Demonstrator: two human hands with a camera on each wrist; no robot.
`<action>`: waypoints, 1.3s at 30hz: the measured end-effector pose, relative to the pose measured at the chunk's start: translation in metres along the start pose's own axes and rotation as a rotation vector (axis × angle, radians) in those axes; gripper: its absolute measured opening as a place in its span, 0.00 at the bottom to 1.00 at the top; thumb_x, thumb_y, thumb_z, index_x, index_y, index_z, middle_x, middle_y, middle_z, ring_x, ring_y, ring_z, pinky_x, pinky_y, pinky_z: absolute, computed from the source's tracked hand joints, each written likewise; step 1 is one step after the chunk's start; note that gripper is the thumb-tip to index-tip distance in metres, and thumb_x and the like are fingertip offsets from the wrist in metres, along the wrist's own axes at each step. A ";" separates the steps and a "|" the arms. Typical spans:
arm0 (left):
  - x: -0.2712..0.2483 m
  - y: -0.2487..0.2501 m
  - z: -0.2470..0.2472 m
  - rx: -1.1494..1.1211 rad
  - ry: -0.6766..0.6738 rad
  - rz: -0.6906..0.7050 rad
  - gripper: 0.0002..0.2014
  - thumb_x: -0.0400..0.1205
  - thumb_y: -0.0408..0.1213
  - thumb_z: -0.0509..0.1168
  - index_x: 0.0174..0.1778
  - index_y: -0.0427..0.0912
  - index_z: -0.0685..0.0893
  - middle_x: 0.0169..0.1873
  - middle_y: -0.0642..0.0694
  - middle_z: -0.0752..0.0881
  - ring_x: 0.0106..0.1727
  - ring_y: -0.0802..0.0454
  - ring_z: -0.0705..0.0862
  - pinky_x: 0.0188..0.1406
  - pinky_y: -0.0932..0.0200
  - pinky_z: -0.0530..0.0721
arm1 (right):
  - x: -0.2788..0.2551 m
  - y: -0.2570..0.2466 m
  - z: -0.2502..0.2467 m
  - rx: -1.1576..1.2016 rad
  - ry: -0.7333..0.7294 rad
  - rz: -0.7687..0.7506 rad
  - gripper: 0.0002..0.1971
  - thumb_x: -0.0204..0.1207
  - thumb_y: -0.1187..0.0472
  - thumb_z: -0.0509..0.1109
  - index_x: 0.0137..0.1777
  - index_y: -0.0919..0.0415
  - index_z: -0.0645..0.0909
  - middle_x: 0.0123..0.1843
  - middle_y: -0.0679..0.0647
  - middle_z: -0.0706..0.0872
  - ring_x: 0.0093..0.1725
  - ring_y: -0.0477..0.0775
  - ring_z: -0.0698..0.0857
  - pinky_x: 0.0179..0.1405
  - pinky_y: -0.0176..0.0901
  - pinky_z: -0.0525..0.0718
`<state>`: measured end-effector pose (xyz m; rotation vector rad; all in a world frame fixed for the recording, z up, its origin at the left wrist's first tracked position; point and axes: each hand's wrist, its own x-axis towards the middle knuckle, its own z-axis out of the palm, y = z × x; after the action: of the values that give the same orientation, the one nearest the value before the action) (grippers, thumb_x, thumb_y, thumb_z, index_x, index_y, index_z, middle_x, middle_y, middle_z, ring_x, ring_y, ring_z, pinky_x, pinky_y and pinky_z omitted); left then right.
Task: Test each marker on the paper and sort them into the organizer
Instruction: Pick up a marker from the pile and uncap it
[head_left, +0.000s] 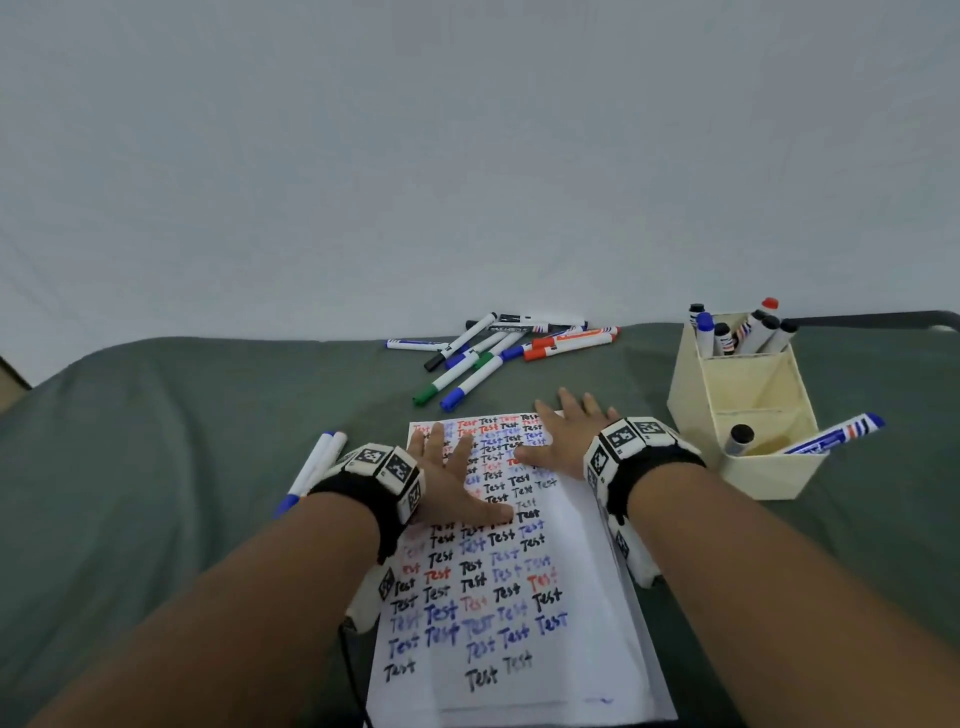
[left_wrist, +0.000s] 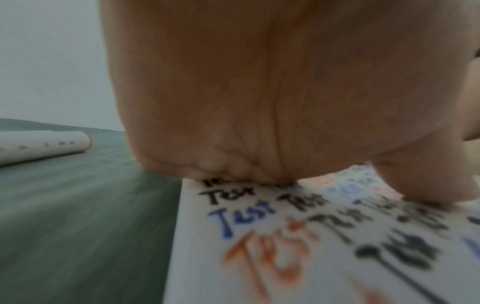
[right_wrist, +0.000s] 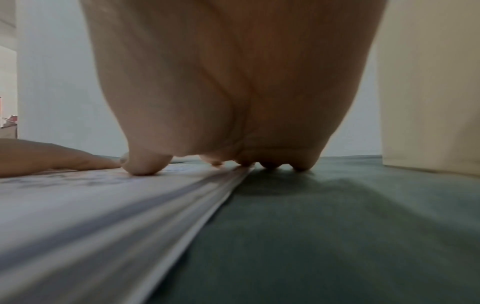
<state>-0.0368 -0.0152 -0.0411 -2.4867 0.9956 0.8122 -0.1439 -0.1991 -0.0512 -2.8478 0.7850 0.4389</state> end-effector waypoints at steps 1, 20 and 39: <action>0.002 0.000 -0.004 0.022 -0.026 -0.006 0.71 0.52 0.93 0.51 0.83 0.61 0.26 0.85 0.46 0.25 0.86 0.39 0.29 0.82 0.31 0.38 | 0.001 0.001 0.001 0.003 0.004 0.003 0.49 0.77 0.21 0.54 0.91 0.45 0.43 0.92 0.54 0.39 0.90 0.66 0.42 0.86 0.71 0.47; 0.072 -0.039 -0.103 -0.148 0.659 0.025 0.10 0.84 0.53 0.64 0.52 0.50 0.82 0.50 0.49 0.85 0.46 0.51 0.83 0.44 0.54 0.82 | 0.002 -0.003 -0.008 0.128 -0.032 0.024 0.47 0.77 0.22 0.54 0.90 0.44 0.47 0.92 0.53 0.41 0.90 0.64 0.42 0.86 0.71 0.45; 0.122 -0.052 -0.117 -0.159 0.694 -0.056 0.11 0.86 0.41 0.62 0.48 0.41 0.88 0.36 0.49 0.84 0.38 0.51 0.81 0.32 0.59 0.74 | 0.004 -0.001 -0.010 0.116 -0.033 0.003 0.48 0.78 0.21 0.52 0.91 0.48 0.45 0.92 0.54 0.43 0.90 0.65 0.44 0.86 0.69 0.50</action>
<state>0.1169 -0.1010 -0.0208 -2.9911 1.0824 -0.0213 -0.1376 -0.2024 -0.0429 -2.7254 0.7819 0.4253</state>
